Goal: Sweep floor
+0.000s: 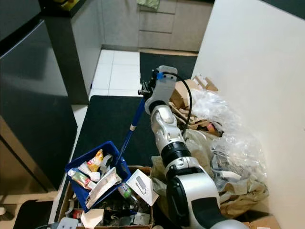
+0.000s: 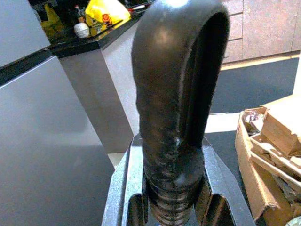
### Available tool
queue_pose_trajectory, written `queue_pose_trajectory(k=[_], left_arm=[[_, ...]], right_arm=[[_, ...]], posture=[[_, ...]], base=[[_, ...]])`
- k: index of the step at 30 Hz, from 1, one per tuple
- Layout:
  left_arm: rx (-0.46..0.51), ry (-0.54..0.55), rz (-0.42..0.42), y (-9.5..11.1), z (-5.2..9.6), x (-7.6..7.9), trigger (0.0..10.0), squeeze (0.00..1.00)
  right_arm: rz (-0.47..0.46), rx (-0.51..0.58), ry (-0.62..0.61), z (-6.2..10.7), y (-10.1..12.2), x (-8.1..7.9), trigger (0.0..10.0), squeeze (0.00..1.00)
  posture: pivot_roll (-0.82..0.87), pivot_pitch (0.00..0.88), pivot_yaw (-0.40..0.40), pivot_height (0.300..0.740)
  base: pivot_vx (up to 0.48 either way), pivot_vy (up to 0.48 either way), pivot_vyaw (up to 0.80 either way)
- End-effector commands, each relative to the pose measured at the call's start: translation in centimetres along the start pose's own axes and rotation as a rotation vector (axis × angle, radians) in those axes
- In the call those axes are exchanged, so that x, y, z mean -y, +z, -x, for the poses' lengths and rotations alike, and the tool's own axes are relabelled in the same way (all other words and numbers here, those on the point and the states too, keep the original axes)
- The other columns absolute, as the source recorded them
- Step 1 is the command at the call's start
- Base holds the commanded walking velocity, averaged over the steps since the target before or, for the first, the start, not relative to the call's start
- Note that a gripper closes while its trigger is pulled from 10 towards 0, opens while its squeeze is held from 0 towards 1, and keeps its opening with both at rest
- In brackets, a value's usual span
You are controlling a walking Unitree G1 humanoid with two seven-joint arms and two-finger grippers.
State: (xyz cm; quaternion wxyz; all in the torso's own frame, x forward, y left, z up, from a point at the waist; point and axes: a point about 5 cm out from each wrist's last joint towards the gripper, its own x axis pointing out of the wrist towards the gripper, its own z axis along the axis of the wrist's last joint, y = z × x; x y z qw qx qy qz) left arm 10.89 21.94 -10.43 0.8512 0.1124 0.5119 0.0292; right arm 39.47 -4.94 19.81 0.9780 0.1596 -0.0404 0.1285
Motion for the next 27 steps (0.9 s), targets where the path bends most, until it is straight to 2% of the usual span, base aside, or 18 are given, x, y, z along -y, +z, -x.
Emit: queue_pose_trajectory(k=[1,12,18,27], left_arm=[[-0.032,-0.019,0.001,-0.9,0.2,0.7,10.0,0.0],[-0.028,-0.033,-0.035,-1.1,0.3,1.2,10.0,0.0],[-0.03,-0.032,-0.027,-1.5,0.4,1.3,10.0,0.0],[-0.015,-0.041,-0.012,-1.5,0.5,1.5,10.0,0.0]], right_arm=[[-0.017,0.046,0.004,-0.2,0.9,-0.3,10.0,0.0],[0.053,-0.003,-0.031,-0.4,0.2,-1.2,10.0,0.0],[0.052,-0.033,-0.034,-0.4,-0.3,-2.0,10.0,0.0],[0.111,0.029,0.015,-0.1,-0.6,-3.3,10.0,0.0]], posture=[[0.13,0.0,-0.128,0.74],[0.13,0.007,-0.142,0.74],[0.14,0.014,-0.152,0.74],[0.14,0.027,-0.156,0.74]], base=[[-0.326,0.0,0.0],[-0.36,0.0,0.0],[-0.354,0.0,0.0],[0.0,0.0,0.0]])
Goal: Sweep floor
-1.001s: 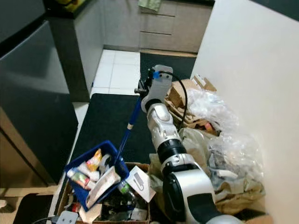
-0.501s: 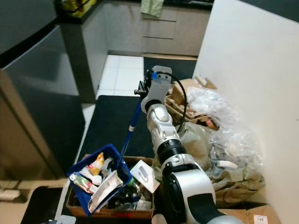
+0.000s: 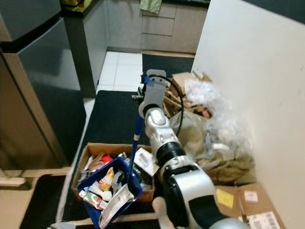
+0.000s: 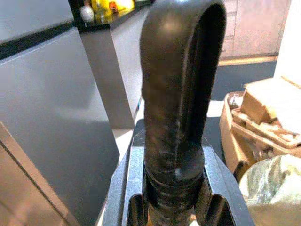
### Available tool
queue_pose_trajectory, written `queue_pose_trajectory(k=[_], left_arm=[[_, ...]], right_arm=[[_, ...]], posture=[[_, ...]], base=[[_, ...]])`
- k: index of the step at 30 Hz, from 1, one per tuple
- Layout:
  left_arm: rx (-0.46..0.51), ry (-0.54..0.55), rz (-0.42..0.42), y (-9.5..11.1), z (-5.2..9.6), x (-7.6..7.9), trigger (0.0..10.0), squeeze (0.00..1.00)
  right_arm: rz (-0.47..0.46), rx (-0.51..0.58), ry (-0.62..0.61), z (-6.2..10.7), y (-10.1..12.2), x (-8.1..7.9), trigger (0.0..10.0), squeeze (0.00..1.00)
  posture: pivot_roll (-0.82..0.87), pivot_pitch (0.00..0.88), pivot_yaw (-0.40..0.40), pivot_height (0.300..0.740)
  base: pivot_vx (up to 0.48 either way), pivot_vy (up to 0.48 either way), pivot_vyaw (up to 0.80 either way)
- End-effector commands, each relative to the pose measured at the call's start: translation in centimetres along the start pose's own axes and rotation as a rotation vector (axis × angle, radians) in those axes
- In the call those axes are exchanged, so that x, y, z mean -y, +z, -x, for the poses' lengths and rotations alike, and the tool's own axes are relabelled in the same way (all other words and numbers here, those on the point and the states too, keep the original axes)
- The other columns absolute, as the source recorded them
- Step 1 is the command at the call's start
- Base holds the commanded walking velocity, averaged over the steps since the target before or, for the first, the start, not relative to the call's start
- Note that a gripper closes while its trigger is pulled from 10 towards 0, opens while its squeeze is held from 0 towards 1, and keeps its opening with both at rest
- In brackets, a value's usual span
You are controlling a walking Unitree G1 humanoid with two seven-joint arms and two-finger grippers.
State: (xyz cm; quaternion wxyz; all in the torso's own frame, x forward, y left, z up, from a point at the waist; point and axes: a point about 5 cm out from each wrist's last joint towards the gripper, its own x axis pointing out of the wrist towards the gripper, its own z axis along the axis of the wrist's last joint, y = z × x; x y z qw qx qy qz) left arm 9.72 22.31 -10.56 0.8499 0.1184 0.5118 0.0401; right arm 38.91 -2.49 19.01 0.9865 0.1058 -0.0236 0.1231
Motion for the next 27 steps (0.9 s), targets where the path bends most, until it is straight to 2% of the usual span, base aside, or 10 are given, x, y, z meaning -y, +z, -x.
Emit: queue_pose_trajectory(k=[1,9,14,27], left_arm=[[-0.01,-0.066,-0.014,-0.3,0.1,1.7,10.0,0.0],[0.006,-0.072,-0.015,0.0,0.1,1.9,10.0,0.0],[0.005,-0.082,-0.015,-0.4,0.3,2.3,10.0,0.0],[-0.012,-0.1,0.0,-1.9,0.9,3.2,10.0,0.0]], right_arm=[[0.008,0.071,0.027,-0.1,1.0,-1.2,10.0,0.0],[-0.012,0.018,0.074,-0.7,1.5,-1.9,10.0,0.0],[-0.063,-0.024,0.007,-1.1,1.7,-1.6,10.0,0.0],[-0.053,-0.045,-0.131,-1.4,2.1,-0.7,10.0,0.0]], posture=[[0.14,0.027,-0.156,0.74],[0.15,0.051,-0.161,0.74],[0.15,0.081,-0.168,0.74],[0.16,0.137,-0.203,0.74]], base=[[0.0,0.0,0.0],[0.0,0.0,0.0],[0.0,0.0,0.0],[0.0,0.0,0.0]])
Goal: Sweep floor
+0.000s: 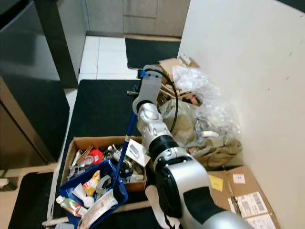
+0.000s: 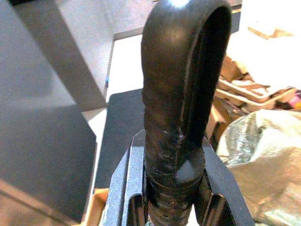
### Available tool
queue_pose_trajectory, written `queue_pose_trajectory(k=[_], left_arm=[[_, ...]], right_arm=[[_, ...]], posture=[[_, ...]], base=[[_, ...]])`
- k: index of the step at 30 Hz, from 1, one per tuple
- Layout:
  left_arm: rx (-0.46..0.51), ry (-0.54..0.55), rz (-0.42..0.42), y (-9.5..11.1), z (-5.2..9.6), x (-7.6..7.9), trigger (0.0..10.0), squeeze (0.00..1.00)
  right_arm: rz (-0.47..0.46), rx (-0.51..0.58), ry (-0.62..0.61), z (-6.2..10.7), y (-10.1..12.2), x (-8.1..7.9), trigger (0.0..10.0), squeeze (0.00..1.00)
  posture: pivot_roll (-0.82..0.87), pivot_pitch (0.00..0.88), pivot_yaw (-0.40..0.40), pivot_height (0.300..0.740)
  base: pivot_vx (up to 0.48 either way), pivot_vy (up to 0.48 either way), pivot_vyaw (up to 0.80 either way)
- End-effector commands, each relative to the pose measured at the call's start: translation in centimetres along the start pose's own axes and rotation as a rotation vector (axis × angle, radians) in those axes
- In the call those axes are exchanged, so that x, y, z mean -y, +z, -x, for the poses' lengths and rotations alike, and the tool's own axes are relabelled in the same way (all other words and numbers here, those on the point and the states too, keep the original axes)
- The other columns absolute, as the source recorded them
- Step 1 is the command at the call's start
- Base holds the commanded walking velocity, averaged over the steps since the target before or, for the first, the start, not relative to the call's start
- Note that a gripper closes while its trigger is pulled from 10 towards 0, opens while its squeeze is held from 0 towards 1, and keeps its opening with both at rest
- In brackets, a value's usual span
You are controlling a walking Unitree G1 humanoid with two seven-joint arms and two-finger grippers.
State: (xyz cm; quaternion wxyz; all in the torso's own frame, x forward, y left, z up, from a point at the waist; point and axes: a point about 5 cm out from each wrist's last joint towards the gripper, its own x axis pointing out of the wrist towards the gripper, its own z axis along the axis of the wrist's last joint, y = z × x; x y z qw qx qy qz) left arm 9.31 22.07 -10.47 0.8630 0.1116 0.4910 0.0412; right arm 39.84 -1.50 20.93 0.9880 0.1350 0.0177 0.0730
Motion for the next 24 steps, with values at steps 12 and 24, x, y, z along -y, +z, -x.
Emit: queue_pose_trajectory(k=[12,24], left_arm=[[-0.045,-0.122,-0.008,-1.6,0.8,3.8,10.0,0.0],[-0.042,-0.126,-0.008,-1.8,0.9,3.8,10.0,0.0]], right_arm=[[-0.186,0.108,-0.081,-0.5,3.2,0.2,10.0,0.0],[-0.211,0.277,-0.062,-0.8,8.1,-0.5,10.0,0.0]], posture=[[0.17,0.157,-0.214,0.74],[0.19,0.148,-0.219,0.74]], base=[[0.0,0.0,0.0],[0.0,0.0,0.0]])
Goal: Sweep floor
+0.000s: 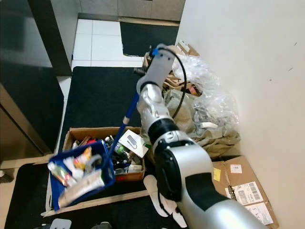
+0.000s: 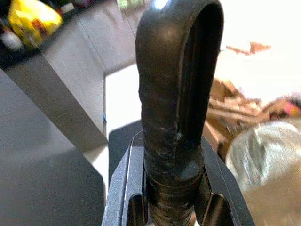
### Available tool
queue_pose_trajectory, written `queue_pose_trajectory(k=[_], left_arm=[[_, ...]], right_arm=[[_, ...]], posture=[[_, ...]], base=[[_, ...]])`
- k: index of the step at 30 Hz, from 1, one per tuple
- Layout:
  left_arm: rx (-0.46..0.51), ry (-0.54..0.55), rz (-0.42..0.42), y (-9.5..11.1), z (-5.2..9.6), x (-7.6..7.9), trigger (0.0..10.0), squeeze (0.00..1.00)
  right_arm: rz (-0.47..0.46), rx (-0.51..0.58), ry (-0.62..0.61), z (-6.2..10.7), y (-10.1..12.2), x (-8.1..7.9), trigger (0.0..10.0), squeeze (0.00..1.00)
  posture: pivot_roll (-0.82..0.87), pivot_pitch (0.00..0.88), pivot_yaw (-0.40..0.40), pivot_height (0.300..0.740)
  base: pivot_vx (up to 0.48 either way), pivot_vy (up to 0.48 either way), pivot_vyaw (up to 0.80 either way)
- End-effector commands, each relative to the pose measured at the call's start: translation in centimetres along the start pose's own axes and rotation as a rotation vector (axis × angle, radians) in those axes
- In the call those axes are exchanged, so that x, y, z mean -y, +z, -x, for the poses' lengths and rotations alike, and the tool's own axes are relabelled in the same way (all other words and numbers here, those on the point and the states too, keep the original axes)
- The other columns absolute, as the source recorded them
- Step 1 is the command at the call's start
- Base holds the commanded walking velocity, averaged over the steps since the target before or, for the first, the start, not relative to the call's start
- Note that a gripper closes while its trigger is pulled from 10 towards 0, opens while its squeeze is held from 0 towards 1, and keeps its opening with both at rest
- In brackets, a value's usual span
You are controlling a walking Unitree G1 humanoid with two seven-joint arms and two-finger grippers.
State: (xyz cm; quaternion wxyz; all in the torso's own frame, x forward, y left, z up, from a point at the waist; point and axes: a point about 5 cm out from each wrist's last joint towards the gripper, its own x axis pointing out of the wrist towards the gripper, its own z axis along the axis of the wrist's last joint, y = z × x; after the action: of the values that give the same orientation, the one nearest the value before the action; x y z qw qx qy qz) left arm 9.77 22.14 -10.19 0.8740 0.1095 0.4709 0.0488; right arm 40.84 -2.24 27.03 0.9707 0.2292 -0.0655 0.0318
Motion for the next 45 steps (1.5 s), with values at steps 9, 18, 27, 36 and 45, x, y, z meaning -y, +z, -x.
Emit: queue_pose_trajectory(k=[9,18,27,36,45], left_arm=[[-0.09,-0.149,-0.017,-2.6,1.3,4.3,10.0,0.0],[-0.086,-0.154,-0.009,-2.7,1.4,4.6,10.0,0.0],[-0.086,-0.154,-0.003,-2.9,1.5,4.7,10.0,0.0],[-0.081,-0.157,-0.007,-2.9,1.6,4.7,10.0,0.0],[-0.073,-0.162,-0.01,-3.0,1.7,4.9,10.0,0.0]], right_arm=[[-0.001,0.242,0.087,0.3,3.1,-2.2,10.0,0.0],[0.205,0.432,0.342,2.9,1.8,-5.8,10.0,0.0],[0.397,0.664,0.536,6.1,0.3,-7.9,10.0,0.0],[0.421,0.725,0.485,6.2,0.6,-7.6,10.0,0.0],[0.435,0.751,0.455,6.6,0.0,-7.4,10.0,0.0]], posture=[[0.2,0.146,-0.226,0.74],[0.2,0.158,-0.23,0.74],[0.19,0.168,-0.228,0.74],[0.19,0.183,-0.228,0.74],[0.2,0.198,-0.229,0.74]], base=[[0.0,0.0,0.0],[0.0,0.0,0.0],[0.0,0.0,0.0],[0.0,0.0,0.0],[0.0,0.0,0.0]])
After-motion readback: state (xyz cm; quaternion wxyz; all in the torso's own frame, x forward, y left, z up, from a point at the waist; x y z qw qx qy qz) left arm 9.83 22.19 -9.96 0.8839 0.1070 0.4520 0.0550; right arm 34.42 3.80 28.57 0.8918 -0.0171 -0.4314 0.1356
